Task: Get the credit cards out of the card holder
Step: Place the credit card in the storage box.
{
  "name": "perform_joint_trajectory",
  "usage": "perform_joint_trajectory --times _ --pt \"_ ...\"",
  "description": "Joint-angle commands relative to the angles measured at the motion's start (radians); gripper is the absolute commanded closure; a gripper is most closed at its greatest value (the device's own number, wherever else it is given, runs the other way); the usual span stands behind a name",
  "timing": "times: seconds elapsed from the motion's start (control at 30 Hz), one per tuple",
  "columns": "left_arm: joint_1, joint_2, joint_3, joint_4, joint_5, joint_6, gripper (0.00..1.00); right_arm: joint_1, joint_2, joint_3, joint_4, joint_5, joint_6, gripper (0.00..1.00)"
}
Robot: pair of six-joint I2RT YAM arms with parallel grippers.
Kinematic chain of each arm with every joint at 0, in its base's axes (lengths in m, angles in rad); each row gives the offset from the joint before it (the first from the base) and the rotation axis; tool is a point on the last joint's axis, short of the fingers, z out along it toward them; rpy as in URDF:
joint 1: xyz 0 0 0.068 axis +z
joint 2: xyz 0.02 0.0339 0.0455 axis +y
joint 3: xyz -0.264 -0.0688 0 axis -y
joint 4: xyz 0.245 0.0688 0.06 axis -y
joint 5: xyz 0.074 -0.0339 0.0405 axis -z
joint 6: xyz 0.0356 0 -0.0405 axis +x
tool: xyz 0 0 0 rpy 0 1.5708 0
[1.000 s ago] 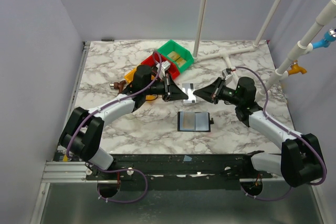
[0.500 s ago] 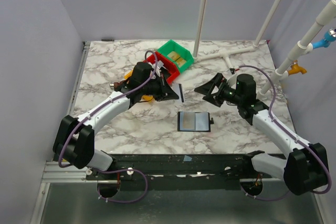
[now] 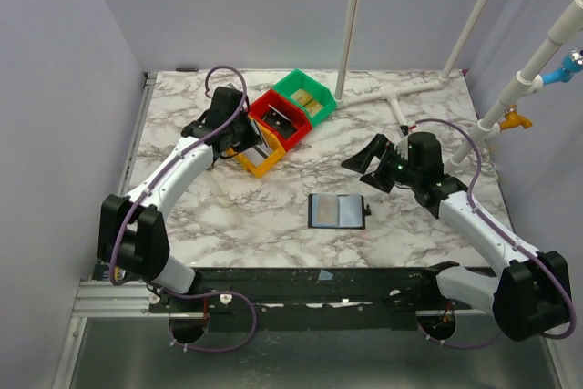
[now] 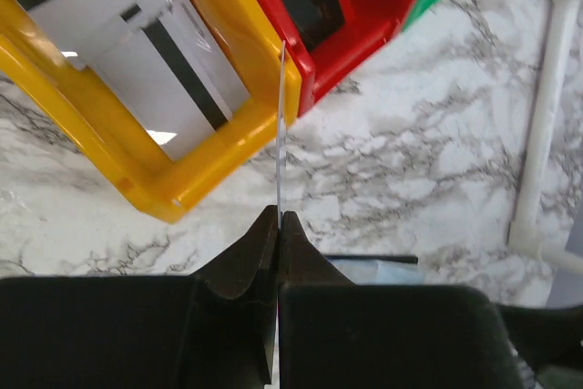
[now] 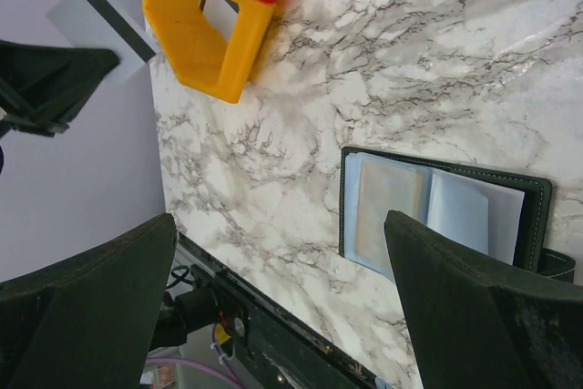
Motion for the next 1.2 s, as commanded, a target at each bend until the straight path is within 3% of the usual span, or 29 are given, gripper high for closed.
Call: perform_joint_trajectory --times 0.0,0.37,0.8,0.87,0.97,1.07,1.17 --pt "0.038 0.108 0.097 -0.048 -0.142 -0.028 1.0 0.005 -0.019 0.019 -0.044 0.032 -0.027 0.0" --pt "0.076 0.309 0.252 -0.055 -0.157 -0.096 1.0 0.005 -0.044 0.022 -0.078 0.046 -0.034 0.0" --pt "0.086 0.394 0.255 -0.001 -0.146 -0.151 1.0 0.005 -0.043 0.038 -0.096 0.04 -0.046 0.0" --pt "0.086 0.393 0.255 -0.004 -0.142 -0.144 0.89 0.005 -0.045 0.041 -0.099 0.039 -0.047 0.0" --pt "0.087 0.361 0.22 0.023 -0.134 -0.137 0.38 0.005 -0.043 0.041 -0.102 0.037 -0.049 0.0" --pt "0.088 0.326 0.194 0.037 -0.133 -0.121 0.02 0.005 -0.042 0.038 -0.102 0.033 -0.05 0.0" --pt "0.088 0.283 0.181 0.044 -0.13 -0.096 0.01 0.005 -0.038 0.035 -0.102 0.029 -0.052 0.0"
